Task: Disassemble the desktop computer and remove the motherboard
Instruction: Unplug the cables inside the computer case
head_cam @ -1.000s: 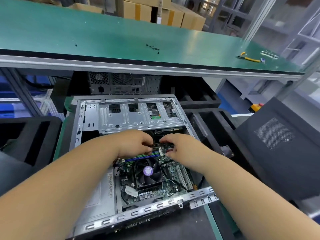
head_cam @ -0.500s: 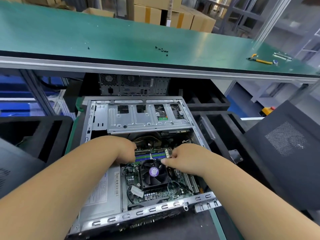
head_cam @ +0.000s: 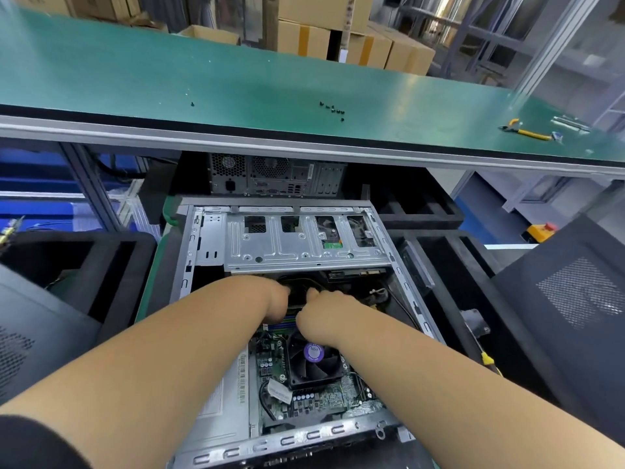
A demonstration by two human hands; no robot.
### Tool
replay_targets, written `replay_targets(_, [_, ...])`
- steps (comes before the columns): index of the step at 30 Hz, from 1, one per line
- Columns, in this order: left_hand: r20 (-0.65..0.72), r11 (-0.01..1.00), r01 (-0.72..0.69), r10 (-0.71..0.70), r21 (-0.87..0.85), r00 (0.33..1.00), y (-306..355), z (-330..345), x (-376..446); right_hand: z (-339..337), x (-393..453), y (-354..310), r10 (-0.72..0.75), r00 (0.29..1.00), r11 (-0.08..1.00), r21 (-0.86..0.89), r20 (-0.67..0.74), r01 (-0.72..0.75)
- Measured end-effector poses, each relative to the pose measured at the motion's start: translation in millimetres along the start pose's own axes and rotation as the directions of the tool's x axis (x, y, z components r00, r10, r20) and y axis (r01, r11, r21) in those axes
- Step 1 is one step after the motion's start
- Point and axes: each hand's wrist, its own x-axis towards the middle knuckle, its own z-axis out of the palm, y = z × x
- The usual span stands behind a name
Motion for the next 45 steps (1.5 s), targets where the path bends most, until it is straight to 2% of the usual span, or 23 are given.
replay_targets(4, [0.003, 1.000, -0.028, 0.028, 0.003, 1.000, -2, 4, 9, 10, 20, -1, 0.039, 0.991, 0.995, 0.100, -0.128, -0.026])
replay_targets(8, [0.028, 0.997, -0.058, 0.057, 0.050, 0.998, -3, 7, 16, 8, 38, -6, 0.066, 0.997, 0.961, 0.272, -0.041, -0.052])
replay_targets(10, [0.043, 0.996, -0.061, 0.059, 0.061, 0.997, -5, 7, 18, 6, 44, -7, 0.086, 0.996, 0.963, 0.258, -0.021, -0.078])
replay_targets(15, [0.067, 0.994, -0.072, 0.067, 0.084, 0.995, -12, 6, 20, 14, 64, -1, 0.055, 0.998, 0.998, -0.022, 0.003, -0.055])
replay_targets(17, [0.076, 0.991, -0.077, 0.069, 0.106, 0.995, -13, 6, 20, 17, 66, -1, 0.064, 0.998, 0.997, -0.039, -0.017, -0.064])
replay_targets(24, [0.120, 0.987, -0.072, 0.055, 0.144, 0.991, -13, 4, 22, 23, 69, 9, 0.089, 0.994, 0.992, 0.095, -0.069, -0.083])
replay_targets(29, [0.118, 0.986, -0.071, 0.053, 0.148, 0.992, -13, 5, 24, 17, 74, 2, 0.061, 0.997, 0.996, -0.069, 0.041, -0.058])
replay_targets(32, [0.121, 0.982, -0.083, 0.063, 0.171, 0.991, -14, 4, 26, 22, 78, 6, 0.005, 1.000, 0.995, -0.100, 0.022, -0.003])
replay_targets(38, [0.118, 0.978, -0.084, 0.062, 0.191, 0.991, -15, 4, 31, 20, 81, 3, 0.021, 0.999, 0.997, -0.072, 0.041, -0.018])
replay_targets(41, [0.120, 0.975, -0.083, 0.059, 0.208, 0.991, -15, 4, 36, 21, 78, 3, -0.002, 0.999, 1.000, -0.030, -0.047, 0.000])
replay_targets(45, [0.121, 0.977, -0.083, 0.060, 0.198, 0.991, -15, 6, 41, 8, 83, -5, 0.105, 0.981, 0.994, 0.008, 0.162, -0.108])
